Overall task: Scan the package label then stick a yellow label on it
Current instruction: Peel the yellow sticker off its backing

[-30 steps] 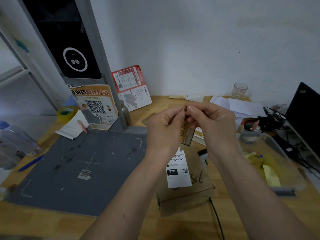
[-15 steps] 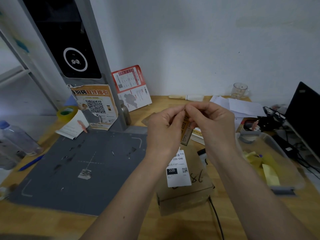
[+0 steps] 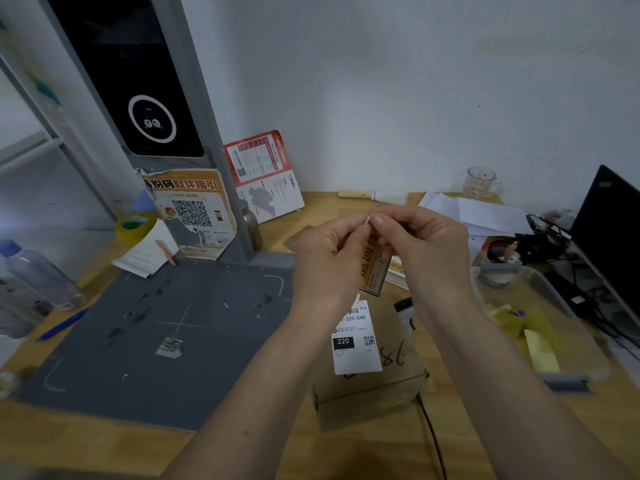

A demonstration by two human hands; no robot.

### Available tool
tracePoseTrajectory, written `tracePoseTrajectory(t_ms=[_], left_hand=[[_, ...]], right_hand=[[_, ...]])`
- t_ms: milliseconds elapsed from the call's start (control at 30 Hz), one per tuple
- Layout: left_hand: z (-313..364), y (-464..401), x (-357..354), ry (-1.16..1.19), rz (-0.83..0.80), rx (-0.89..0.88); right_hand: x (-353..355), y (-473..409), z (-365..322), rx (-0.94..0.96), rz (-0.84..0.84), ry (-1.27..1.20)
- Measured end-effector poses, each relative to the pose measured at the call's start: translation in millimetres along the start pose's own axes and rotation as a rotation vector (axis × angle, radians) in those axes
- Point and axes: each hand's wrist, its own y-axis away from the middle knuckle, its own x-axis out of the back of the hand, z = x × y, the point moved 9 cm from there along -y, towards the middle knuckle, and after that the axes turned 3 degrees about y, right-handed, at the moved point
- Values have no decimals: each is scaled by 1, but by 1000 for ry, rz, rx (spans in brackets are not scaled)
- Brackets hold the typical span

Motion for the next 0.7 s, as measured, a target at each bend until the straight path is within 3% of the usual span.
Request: tracePoseTrajectory(t_ms=[700], left_hand=[[3,3,-13,-24,18,-5]], right_hand=[[8,-4,7,-55,-25,-60]])
